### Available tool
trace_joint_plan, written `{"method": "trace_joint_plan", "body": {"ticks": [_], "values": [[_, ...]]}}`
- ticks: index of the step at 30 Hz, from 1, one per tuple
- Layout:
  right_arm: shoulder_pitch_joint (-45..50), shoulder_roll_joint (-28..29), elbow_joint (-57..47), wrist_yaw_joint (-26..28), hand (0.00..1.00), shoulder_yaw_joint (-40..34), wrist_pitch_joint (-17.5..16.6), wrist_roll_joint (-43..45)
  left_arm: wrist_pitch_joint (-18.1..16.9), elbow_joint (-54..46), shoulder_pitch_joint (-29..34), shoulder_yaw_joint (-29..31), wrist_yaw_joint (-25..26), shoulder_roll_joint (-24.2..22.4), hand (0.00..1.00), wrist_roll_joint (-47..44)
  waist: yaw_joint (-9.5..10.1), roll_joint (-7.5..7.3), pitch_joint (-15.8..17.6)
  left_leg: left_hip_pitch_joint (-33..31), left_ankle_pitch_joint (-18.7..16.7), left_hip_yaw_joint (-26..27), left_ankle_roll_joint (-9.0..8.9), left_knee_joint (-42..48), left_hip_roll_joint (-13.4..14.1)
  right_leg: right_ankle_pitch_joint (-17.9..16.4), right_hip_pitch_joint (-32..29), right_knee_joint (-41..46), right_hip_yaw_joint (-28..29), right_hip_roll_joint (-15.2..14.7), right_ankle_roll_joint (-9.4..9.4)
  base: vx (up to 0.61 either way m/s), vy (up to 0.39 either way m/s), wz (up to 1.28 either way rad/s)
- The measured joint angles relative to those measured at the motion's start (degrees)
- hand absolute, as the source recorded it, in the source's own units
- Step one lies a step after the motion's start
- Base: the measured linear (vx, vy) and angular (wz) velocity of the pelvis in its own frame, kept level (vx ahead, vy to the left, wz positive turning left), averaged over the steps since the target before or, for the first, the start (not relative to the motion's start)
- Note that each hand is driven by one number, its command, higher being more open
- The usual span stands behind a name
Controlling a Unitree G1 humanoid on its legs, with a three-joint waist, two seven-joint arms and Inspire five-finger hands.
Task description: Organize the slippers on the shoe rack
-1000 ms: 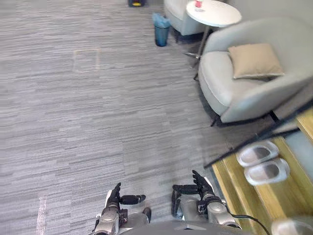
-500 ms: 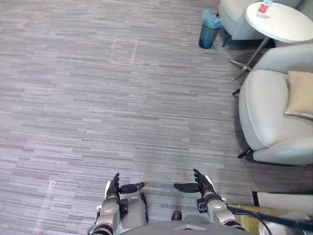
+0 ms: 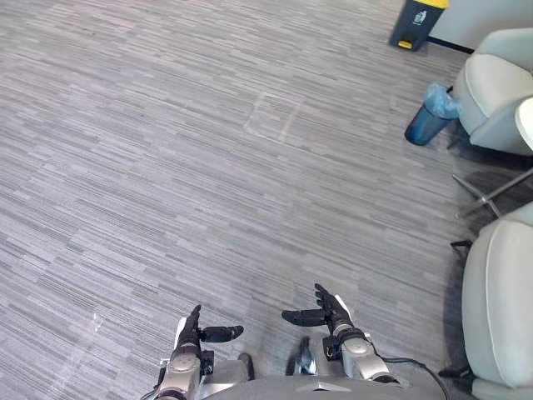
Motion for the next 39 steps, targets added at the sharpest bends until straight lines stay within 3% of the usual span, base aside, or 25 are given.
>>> {"method": "trace_joint_plan", "body": {"ticks": [1, 2, 5, 7, 10, 12, 14, 15, 16, 17, 18, 19, 21, 22, 23, 24, 27, 28, 30, 31, 32, 33, 34, 37, 39], "values": [[0.76, -0.09, 0.06, 0.13, 1.0, 0.24, -0.03, -0.01, 0.0, 0.23, 0.78, -0.01, -0.41, -0.4, 1.0, 0.25, -0.17, 0.14, -0.42, 2.11, -2.28, -1.38, -1.69, -0.32, 0.63, 10.03, 1.0, -2.9, 2.7, 1.53, -1.25, 0.51, -0.199, 0.32], [0.98, -0.55, 0.16, 0.23, 1.0, 0.22, 0.04, -0.04, 0.02, 0.38, 1.3, 0.4, -0.45, -1.21, 1.0, 0.34, 0.36, 1.09, -1.39, 2.64, -3.49, -1.6, -2.44, 0.09, 2.19, 7.93, 0.64, -0.97, 3.03, 2.8, -3.1, 0.66, -0.257, 0.29], [1.25, -0.06, -0.08, 0.3, 1.0, -0.45, 0.52, -0.17, -0.06, 0.25, 1.02, 0.95, -1.08, -1.87, 1.0, 1.92, -0.17, 1.92, -1.44, -1.88, -4.54, -2.85, -4.53, 14.16, 3.76, 3.09, 3.4, 0.28, 0.63, 2.76, -4.21, 0.58, -0.212, 0.34], [3.57, -0.36, -2.92, 0.11, 1.0, -0.22, 1.39, -0.15, 0.15, -1.47, 1.51, 4.57, -0.92, -3.25, 1.0, 2.11, 0.05, 3.36, -1.36, -12.22, -2.49, -2.25, -10.19, 43.31, 8.6, 0.75, 12.28, -3.8, -1.28, 5.05, -5.01, 0.58, -0.206, 0.44], [4.83, 0.79, -3.98, -0.55, 1.0, -0.29, 1.55, 0.0, -0.16, -5.06, 1.91, 6.17, -0.46, -3.53, 1.0, 2.11, 1.88, 2.63, -1.9, -21.0, -3.54, 2.88, -9.12, 54.36, 13.64, -1.12, 21.02, -8.69, -0.76, 6.36, -5.5, 0.43, -0.088, -0.08], [3.98, 0.96, -3.99, -0.62, 1.0, -0.39, 1.52, 0.06, -0.4, -5.58, 1.55, 5.9, -0.4, -3.5, 1.0, 2.12, 2.62, 2.12, -1.92, -24.55, -4.32, 5.15, -7.96, 48.23, 13.86, -1.02, 23.86, -11.32, 0.76, 5.97, -5.34, 0.5, 0.008, -0.35], [2.8, 0.99, -3.42, -0.91, 1.0, -1.1, 1.61, 0.05, -0.45, -5.55, 0.3, 5.7, -0.39, -3.11, 1.0, 2.09, 3.44, 1.25, -1.28, -27.58, -3.08, 3.16, -7.58, 30.15, 9.77, -1.11, 26.58, -13.5, 2.18, 3.79, -4.48, 0.46, 0.151, -0.38], [2.69, 0.97, -3.17, -0.9, 1.0, -1.27, 1.58, 0.05, -0.53, -5.52, 0.09, 5.46, -0.33, -2.95, 1.0, 2.09, 3.61, 1.1, -1.2, -27.68, -1.0, 1.98, -7.48, 24.19, 8.41, -1.3, 27.29, -13.7, 2.36, 2.99, -3.93, 0.38, 0.169, -0.29], [2.76, 0.3, -2.35, -0.89, 1.0, -1.34, 1.44, 0.03, -0.73, -5.35, 0.1, 4.56, -0.15, -2.95, 1.0, 2.05, 3.87, 1.47, -1.38, -27.4, 9.16, 0.75, -6.32, 17.31, 6.79, -1.93, 28.88, -14.53, 2.97, 3.04, -2.11, 0.5, 0.227, -0.21], [2.56, 0.64, -0.96, -0.9, 1.0, -1.38, 1.42, -0.01, -0.77, -5.05, -0.24, 4.07, -0.09, -2.38, 1.0, 1.64, 4.1, 0.17, -1.41, -26.88, 9.49, 0.96, -5.47, 17.89, 5.42, -2.48, 29.92, -15.2, 3.45, 1.66, -0.95, 0.61, 0.246, 0.05], [2.89, 0.84, -0.12, -0.93, 1.0, -1.55, 1.61, -0.13, -0.78, -4.39, -1.37, 2.53, 0.12, -1.67, 1.0, 1.63, 3.75, -1.17, -1.95, -27.2, 6.75, 0.68, -4.48, 19.0, 3.67, -2.27, 29.7, -13.81, 3.8, -0.28, -0.56, 0.62, 0.247, 0.22], [2.92, 0.7, 0.37, -0.93, 1.0, -1.7, 1.62, -0.18, -0.72, -4.09, -1.67, 2.27, -0.02, -1.64, 1.0, 1.66, 3.67, -1.1, -1.94, -27.28, 5.41, 0.69, -4.01, 20.05, 3.53, -2.26, 29.13, -11.92, 4.12, -0.96, -0.52, 0.49, 0.224, 0.15], [2.58, 0.79, 2.3, -0.79, 1.0, -2.06, 1.87, -1.22, -0.51, -3.09, -0.96, 0.75, -0.09, -0.83, 1.0, 1.56, 3.97, -1.19, -2.02, -22.86, 0.39, 3.12, -2.64, 20.07, 2.77, -1.89, 22.32, 7.64, 6.95, -4.28, 1.2, 0.57, 0.282, -0.3], [2.56, 0.82, 2.48, -0.79, 1.0, -2.08, 1.85, -1.22, -0.47, -3.02, -0.85, 0.67, -0.1, -0.72, 1.0, 1.53, 3.92, -1.28, -1.99, -21.95, -0.01, 3.35, -2.47, 19.82, 2.48, -1.32, 21.35, 10.39, 7.03, -4.97, 1.83, 0.49, 0.208, -0.3], [2.56, 0.81, 2.77, -0.79, 1.0, -2.08, 1.92, -1.24, -0.28, -2.67, -0.65, 0.02, 0.05, -0.43, 1.0, 1.54, 3.52, -1.44, -1.76, -18.73, -1.37, 3.99, -1.88, 18.66, 1.77, 2.03, 18.04, 20.23, 7.16, -7.19, 2.83, 0.5, 0.15, -0.15], [2.04, 0.81, 2.67, -0.61, 1.0, -2.15, 2.09, -1.23, -0.1, -2.5, -0.3, -1.34, 0.31, 0.14, 1.0, 1.59, 2.55, -0.94, -1.4, -13.55, -3.52, 4.23, -1.09, 17.26, 1.38, 1.54, 13.23, 32.77, 7.21, -8.37, 1.93, 0.4, 0.111, -0.11], [1.12, 0.64, 2.41, -0.45, 1.0, -1.89, 1.67, -1.27, -0.05, -1.6, 0.04, -2.68, 0.3, 0.44, 1.0, 1.65, 1.29, 0.1, -0.95, -5.04, -4.18, 4.46, -1.08, 11.65, 2.3, -4.67, 7.67, 35.45, 3.96, -5.69, -0.87, 0.56, 0.063, -0.02], [0.37, 0.44, 2.09, -0.45, 1.0, -1.82, 1.51, -1.47, -0.06, -1.54, 0.03, -3.21, 0.27, 0.46, 1.0, 1.65, 1.25, 0.81, -0.72, -1.81, -4.11, 5.64, -1.19, 9.18, 3.69, -6.16, 4.17, 31.25, 0.17, -4.01, -2.7, 0.44, 0.006, -0.1], [-0.61, 0.13, 1.35, -0.46, 1.0, -1.3, 0.93, -1.75, 0.0, -1.53, -0.04, -3.24, 0.18, 0.45, 1.0, 1.65, 0.95, 1.32, -0.41, 1.45, -4.11, 6.45, -1.21, 7.33, 5.26, -5.65, -0.83, 18.61, -4.1, -1.7, -2.77, 0.57, -0.035, -0.03], [-1.08, 0.05, 1.22, -0.44, 1.0, -1.15, 0.51, -1.72, 0.01, -1.53, 0.04, -3.27, 0.1, 0.4, 1.0, 1.67, 0.6, 0.97, -0.45, 3.66, -4.17, 6.86, -1.33, 5.99, 5.51, -2.05, -2.6, 6.47, -4.17, 0.17, -2.02, 0.73, -0.115, 0.15], [-0.82, 0.04, 1.26, -0.39, 1.0, -0.79, 0.24, -1.71, 0.01, -1.5, 0.38, -3.4, -0.08, 0.36, 1.0, 1.7, 0.17, 0.2, -0.47, 6.06, -4.44, 6.79, -3.28, 4.94, 4.65, 5.77, -2.65, -3.11, -3.18, 1.37, -2.48, 0.64, -0.127, 0.2], [-0.75, 0.06, 1.29, -0.37, 1.0, -0.67, 0.21, -1.81, 0.03, -1.42, 0.75, -3.45, -0.15, 0.37, 1.0, 1.73, -0.23, 0.17, -0.58, 7.24, -4.92, 6.52, -4.16, 4.96, 4.81, 11.5, -2.07, -4.18, -1.92, 1.94, -4.01, 0.69, -0.157, 0.06], [-1.23, -0.68, 1.55, -0.35, 1.0, -0.69, 0.34, -2.15, 0.11, -0.59, 0.68, -3.2, -0.29, -0.92, 1.0, 1.99, 0.02, 2.22, -1.14, 8.75, -5.31, 5.84, -5.32, 5.59, 7.09, 14.08, -1.71, -2.29, -0.82, 4.12, -6.85, 0.84, -0.199, -0.15], [-1.17, -0.91, 1.56, -0.38, 1.0, -2.51, 1.25, -2.37, -0.04, 0.13, 0.16, -3.05, -1.02, -3.2, 1.0, 2.47, -0.43, 3.16, -1.61, 6.51, 3.55, 1.98, -9.42, 15.63, 6.72, 4.71, -0.6, 5.53, -0.91, 2.83, -7.28, 0.65, -0.176, -0.02], [0.45, -1.23, 0.93, -0.33, 1.0, -2.0, 1.77, -2.43, -0.21, -0.51, 0.16, -0.8, -1.0, -4.5, 1.0, 2.42, -0.11, 4.1, -1.8, 1.18, 11.39, -0.3, -11.26, 31.28, 8.4, 3.06, 6.01, 0.62, -0.6, 3.84, -6.57, 0.56, -0.118, 0.04]]}}
